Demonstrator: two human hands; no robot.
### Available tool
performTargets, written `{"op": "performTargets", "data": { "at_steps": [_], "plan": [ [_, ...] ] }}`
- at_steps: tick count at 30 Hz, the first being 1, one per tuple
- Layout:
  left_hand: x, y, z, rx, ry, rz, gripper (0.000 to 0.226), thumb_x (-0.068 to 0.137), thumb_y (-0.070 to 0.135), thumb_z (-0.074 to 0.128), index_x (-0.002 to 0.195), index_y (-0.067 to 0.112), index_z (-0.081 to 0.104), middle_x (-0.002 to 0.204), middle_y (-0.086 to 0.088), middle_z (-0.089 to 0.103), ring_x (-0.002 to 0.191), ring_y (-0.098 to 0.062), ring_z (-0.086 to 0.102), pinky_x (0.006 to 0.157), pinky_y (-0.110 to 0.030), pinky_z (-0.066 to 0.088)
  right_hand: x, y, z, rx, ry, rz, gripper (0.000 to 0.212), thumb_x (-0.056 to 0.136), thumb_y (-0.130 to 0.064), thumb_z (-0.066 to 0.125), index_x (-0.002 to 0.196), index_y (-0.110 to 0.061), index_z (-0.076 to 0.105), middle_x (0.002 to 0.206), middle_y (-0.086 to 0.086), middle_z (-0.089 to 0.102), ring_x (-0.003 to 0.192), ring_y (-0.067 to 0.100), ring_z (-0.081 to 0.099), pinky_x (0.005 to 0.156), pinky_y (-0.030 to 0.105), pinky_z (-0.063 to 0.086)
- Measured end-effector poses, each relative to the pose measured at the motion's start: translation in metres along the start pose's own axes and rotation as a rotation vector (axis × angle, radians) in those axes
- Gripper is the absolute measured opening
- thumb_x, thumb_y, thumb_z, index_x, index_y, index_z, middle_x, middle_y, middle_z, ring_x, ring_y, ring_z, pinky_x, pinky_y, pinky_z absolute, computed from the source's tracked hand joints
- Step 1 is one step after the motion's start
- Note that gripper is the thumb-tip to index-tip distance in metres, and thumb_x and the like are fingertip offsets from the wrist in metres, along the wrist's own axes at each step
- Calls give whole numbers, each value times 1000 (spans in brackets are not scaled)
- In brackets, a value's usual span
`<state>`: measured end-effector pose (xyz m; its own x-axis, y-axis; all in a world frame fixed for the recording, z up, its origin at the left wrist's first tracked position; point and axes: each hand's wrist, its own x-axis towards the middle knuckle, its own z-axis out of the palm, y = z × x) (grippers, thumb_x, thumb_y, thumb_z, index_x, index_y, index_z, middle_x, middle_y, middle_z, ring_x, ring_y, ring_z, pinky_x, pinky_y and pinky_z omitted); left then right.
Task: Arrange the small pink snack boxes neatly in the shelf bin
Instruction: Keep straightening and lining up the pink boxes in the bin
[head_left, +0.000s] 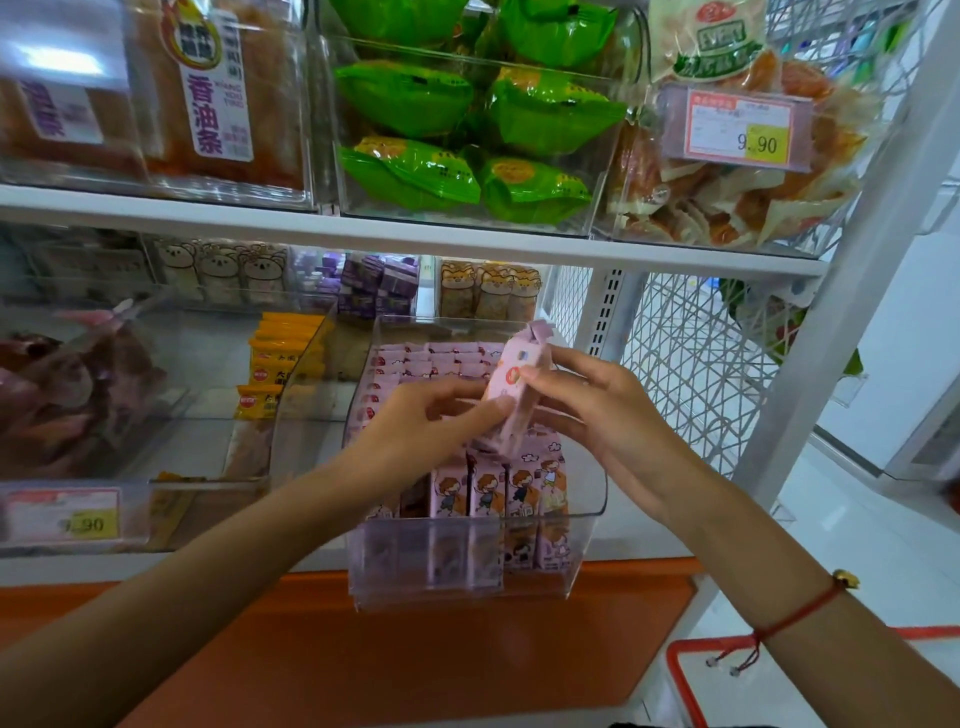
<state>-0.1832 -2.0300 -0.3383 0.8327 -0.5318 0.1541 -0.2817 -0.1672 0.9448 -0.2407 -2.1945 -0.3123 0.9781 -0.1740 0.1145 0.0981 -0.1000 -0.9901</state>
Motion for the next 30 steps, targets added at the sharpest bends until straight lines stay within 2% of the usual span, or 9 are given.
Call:
{"op": "performTargets", "data": {
  "at_steps": [3,8,12,15,17,19,22,27,30],
  "plan": [
    [-2,7,1,-185,-124,-258,39,68,59,65,78,24,78,79,4,75,70,-6,72,55,-16,52,0,0,-2,18,-18,99,29,83,-33,67,103,-13,71,85,4,74,74,10,70,62,16,51],
    [-1,10,4,-329,-178,-359,58,61,65,67,93,16,72,74,4,74,65,-6,70,52,-19,52,1,2,-1,-26,-41,125,42,78,-45,66,101,-10,72,85,8,74,66,9,67,57,17,51],
    [0,10,4,-273,-207,-336,50,65,62,64,92,21,72,84,3,76,73,-7,72,55,-18,53,1,3,-2,-33,-11,120,49,72,-45,70,110,-13,68,84,4,74,69,10,69,58,18,51],
    [-2,8,1,-205,-171,-206,35,74,48,65,103,29,67,94,9,75,85,-3,71,63,-15,55,3,3,-8,22,-5,32,63,61,-36,75,120,-21,59,98,1,74,86,12,71,73,25,55],
    [-2,7,0,-91,-85,-20,30,79,33,70,108,36,62,98,16,71,87,6,66,65,-7,51,1,2,-13,58,-98,-58,62,59,-23,77,117,-20,59,106,1,72,99,16,68,86,30,54],
    [-3,6,-1,7,15,163,34,76,21,75,100,39,59,95,22,67,87,12,62,67,-3,47,-3,3,-15,46,-206,-139,55,60,-10,77,112,-15,60,107,2,72,104,18,66,85,26,54],
    [-5,7,1,69,86,269,38,73,19,78,96,40,56,94,22,63,90,12,59,70,-5,47,-4,6,-17,28,-254,-195,49,62,-4,75,108,-12,61,105,4,72,104,19,67,83,23,53],
    [-6,4,0,310,241,393,38,74,32,75,104,44,54,103,24,58,95,4,55,81,-13,44,-7,3,-17,-102,-234,-273,50,63,-17,77,111,-23,63,114,-9,68,114,6,59,95,25,49],
    [-7,4,2,452,386,461,36,71,39,73,105,36,59,95,23,53,88,-1,50,76,-13,39,-8,4,-11,-213,-120,-250,60,59,-50,77,113,-33,60,104,-16,69,100,2,64,82,24,55]
  ]
}}
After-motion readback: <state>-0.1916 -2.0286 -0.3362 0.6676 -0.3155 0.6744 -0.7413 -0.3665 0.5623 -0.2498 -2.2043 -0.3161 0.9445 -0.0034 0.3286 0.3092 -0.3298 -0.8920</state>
